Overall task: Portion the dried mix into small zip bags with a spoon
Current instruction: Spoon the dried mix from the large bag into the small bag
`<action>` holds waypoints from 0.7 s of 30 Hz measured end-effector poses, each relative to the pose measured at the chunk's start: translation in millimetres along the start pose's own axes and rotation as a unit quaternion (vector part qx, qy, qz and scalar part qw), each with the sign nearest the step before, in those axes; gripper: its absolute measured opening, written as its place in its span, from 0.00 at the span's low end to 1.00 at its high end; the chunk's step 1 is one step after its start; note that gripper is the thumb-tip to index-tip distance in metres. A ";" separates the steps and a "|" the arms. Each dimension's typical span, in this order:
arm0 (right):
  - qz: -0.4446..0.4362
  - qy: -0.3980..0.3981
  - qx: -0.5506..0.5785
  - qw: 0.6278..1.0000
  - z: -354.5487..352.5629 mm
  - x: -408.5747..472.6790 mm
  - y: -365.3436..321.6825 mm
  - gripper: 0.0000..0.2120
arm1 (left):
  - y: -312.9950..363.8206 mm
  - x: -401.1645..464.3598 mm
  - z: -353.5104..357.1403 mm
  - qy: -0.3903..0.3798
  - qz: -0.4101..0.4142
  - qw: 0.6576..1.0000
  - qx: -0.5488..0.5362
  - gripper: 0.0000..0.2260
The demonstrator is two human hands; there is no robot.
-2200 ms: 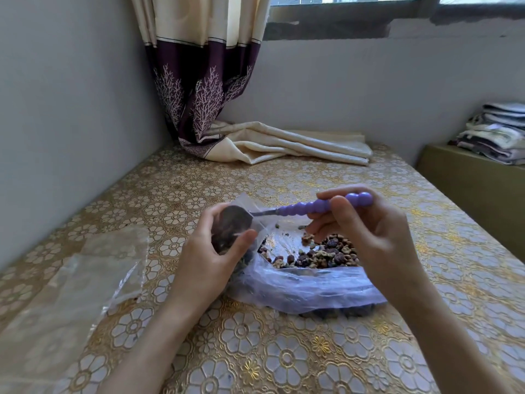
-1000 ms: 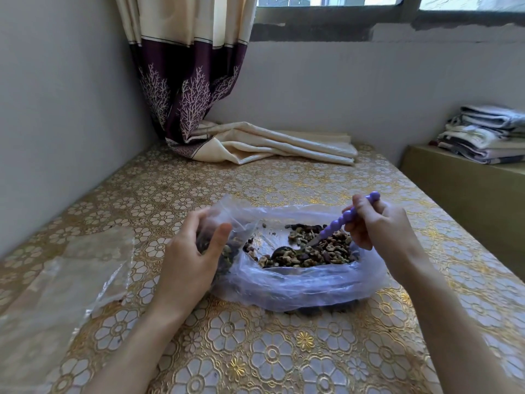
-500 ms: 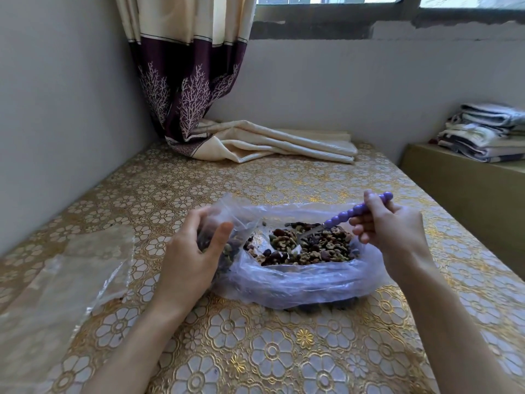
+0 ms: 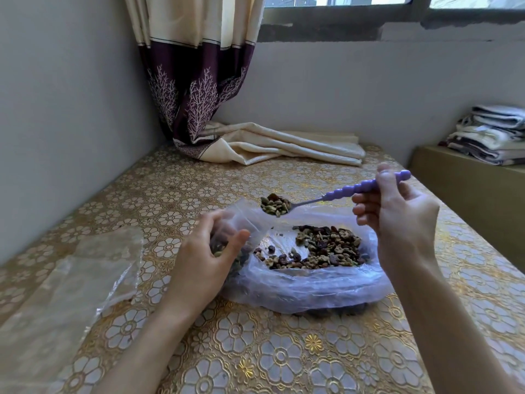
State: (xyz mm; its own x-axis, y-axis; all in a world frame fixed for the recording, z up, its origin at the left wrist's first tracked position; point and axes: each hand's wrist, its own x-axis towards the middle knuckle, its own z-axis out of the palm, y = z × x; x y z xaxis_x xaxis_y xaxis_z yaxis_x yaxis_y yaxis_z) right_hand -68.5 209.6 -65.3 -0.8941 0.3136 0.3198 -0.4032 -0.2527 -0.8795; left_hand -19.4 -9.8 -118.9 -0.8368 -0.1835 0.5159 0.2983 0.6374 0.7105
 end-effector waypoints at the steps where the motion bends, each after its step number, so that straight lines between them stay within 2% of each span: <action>1: -0.004 -0.015 -0.001 1.000 4.4 -4.1 0.4 0.15 | 0.1 0.1 -0.2 -0.001 -0.001 1.000 0.002 0.23; 14: -0.053 -0.216 0.009 0.975 31.3 -42.7 4.8 0.13 | 0.2 0.5 -1.4 0.006 -0.018 1.000 0.000 0.31; 16: -0.065 -0.230 -0.003 0.971 28.8 -41.7 6.4 0.14 | 1.5 0.3 -2.0 0.013 -0.021 1.000 -0.014 0.33; 21: -0.085 -0.227 -0.013 0.970 17.8 -34.0 5.8 0.11 | 2.0 0.7 -1.0 0.020 -0.011 0.999 -0.032 0.26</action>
State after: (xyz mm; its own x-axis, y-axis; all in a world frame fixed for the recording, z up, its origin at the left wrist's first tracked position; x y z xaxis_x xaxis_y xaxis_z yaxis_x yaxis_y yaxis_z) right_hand -44.0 181.1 -75.0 -0.8108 -0.0887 0.5786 -0.5530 -0.2080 -0.8068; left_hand -19.0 -9.4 -116.7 -0.8242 -0.2278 0.5185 0.3101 0.5846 0.7497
